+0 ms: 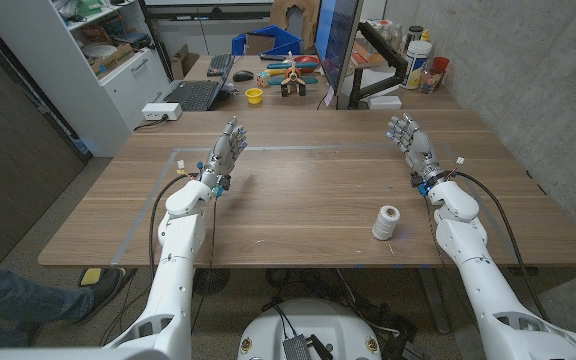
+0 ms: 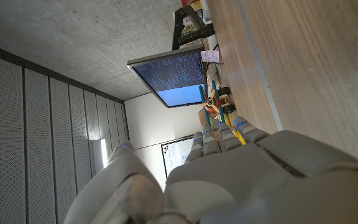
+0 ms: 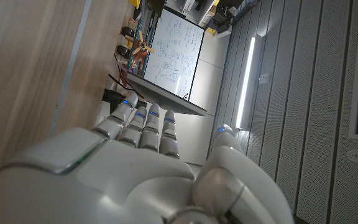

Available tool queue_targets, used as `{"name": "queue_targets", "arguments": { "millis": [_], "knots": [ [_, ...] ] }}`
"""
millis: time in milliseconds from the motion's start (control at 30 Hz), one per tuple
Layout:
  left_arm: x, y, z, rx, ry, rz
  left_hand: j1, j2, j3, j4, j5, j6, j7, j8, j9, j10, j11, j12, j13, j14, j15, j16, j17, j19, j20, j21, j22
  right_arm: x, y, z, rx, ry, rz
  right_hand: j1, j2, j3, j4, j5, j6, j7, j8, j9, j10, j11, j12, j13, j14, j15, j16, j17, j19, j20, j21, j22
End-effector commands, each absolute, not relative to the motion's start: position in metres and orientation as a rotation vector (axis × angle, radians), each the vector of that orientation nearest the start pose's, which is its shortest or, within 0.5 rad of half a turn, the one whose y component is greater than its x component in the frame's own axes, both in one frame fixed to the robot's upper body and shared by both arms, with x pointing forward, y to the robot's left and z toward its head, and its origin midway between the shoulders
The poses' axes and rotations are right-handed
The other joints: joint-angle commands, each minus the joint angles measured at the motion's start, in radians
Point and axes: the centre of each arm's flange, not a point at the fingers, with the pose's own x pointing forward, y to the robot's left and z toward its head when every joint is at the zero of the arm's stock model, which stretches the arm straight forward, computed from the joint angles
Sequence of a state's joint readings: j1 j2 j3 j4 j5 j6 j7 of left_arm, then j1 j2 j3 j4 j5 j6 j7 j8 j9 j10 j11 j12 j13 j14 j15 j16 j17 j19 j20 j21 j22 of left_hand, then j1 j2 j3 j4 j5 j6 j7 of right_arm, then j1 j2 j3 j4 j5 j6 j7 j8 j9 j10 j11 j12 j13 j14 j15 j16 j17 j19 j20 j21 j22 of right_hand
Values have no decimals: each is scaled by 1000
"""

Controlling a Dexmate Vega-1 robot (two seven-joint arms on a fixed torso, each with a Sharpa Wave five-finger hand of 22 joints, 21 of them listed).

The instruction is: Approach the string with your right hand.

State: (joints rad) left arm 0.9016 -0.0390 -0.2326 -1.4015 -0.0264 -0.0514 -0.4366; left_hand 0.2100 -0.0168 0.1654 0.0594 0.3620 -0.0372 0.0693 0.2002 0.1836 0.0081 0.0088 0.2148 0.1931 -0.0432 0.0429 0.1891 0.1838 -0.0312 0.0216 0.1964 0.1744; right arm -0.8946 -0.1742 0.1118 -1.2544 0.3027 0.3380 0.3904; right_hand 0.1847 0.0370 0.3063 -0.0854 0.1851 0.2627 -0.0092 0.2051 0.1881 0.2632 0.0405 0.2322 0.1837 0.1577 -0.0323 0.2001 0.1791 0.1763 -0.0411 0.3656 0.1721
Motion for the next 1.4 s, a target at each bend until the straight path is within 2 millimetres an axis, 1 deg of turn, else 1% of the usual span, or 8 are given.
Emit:
{"name": "queue_targets", "arguments": {
  "millis": [33, 133, 367, 733, 867, 933, 1100, 1400],
  "knots": [
    [645, 282, -30, -33, -566, -228, 12, 1, -3, -3, 0, 6, 7, 5, 5, 5, 3, 1, 6, -5, -1, 2, 2, -7, 2, 1, 4, 626, -327, -22, 16, -786, 210, 3, -10, -4, 2, 6, 6, -7, 1, 5, 14, -10, 8, 5, 15, -6, 5, 3, 12, -19, -7, 3],
    [645, 282, -31, -30, -564, -231, 12, 1, -4, -3, -1, 6, 7, 5, 5, 5, 2, 1, 6, -5, -1, 2, 2, -7, 2, 1, 4, 624, -327, -22, 17, -797, 209, 3, -11, -5, 1, 7, 8, -13, 1, 5, 16, -20, 8, 5, 22, -10, 5, 3, 18, -20, -8, 3],
    [645, 283, -31, -23, -561, -229, 13, 2, -5, -2, -2, 7, 7, 5, 5, 6, 5, 1, 6, -5, -1, 1, 2, -7, 2, 1, 4, 620, -326, -23, 8, -818, 211, 5, -11, -5, -3, 10, 19, -43, 4, 5, 30, -43, 11, 5, 39, -22, 5, 2, 36, -28, -12, 3],
    [643, 283, -28, -21, -561, -234, 15, 3, -6, -2, -4, 9, 5, 5, 5, 6, 7, 1, 6, -5, -1, 1, 2, -8, 3, 1, 4, 615, -328, -29, 8, -848, 206, 6, -12, -5, -6, 12, 31, -55, 5, 6, 48, -72, 14, 4, 57, -33, 5, 2, 50, -29, -19, 2],
    [642, 282, -27, -17, -562, -234, 15, 4, -7, -2, -5, 10, 6, 5, 5, 7, 2, 1, 6, -5, -1, 1, 2, -8, 3, 1, 5, 612, -329, -29, -1, -858, 205, 6, -12, -5, -7, 12, 34, -60, 6, 6, 54, -77, 15, 4, 67, -39, 6, 2, 58, -32, -20, 2],
    [641, 281, -27, -14, -563, -235, 15, 4, -7, -2, -5, 11, 5, 5, 5, 8, 2, 1, 6, -5, -1, 1, 2, -8, 3, 1, 5, 610, -330, -29, -13, -861, 200, 7, -13, -6, -8, 13, 40, -66, 7, 6, 58, -78, 16, 4, 71, -40, 6, 1, 62, -33, -21, 2],
    [640, 280, -24, -7, -565, -238, 16, 4, -8, -2, -6, 12, 6, 5, 5, 8, 5, 1, 6, -4, 0, 2, 2, -8, 3, 1, 5, 606, -334, -30, -26, -871, 188, 13, -16, -5, -17, 14, 94, -114, 21, 6, 88, -102, 21, 3, 96, -57, 3, 0, 68, -37, -37, 2],
    [639, 277, -20, 4, -567, -238, 17, 5, -10, -2, -7, 12, 6, 4, 5, 8, 4, 1, 6, -4, -1, 1, 2, -8, 4, 1, 5, 600, -340, -31, -21, -892, 181, 18, -16, -4, -21, 15, 113, -124, 24, 6, 106, -110, 24, 2, 109, -63, 2, -1, 73, -42, -44, 2]
  ]
}}
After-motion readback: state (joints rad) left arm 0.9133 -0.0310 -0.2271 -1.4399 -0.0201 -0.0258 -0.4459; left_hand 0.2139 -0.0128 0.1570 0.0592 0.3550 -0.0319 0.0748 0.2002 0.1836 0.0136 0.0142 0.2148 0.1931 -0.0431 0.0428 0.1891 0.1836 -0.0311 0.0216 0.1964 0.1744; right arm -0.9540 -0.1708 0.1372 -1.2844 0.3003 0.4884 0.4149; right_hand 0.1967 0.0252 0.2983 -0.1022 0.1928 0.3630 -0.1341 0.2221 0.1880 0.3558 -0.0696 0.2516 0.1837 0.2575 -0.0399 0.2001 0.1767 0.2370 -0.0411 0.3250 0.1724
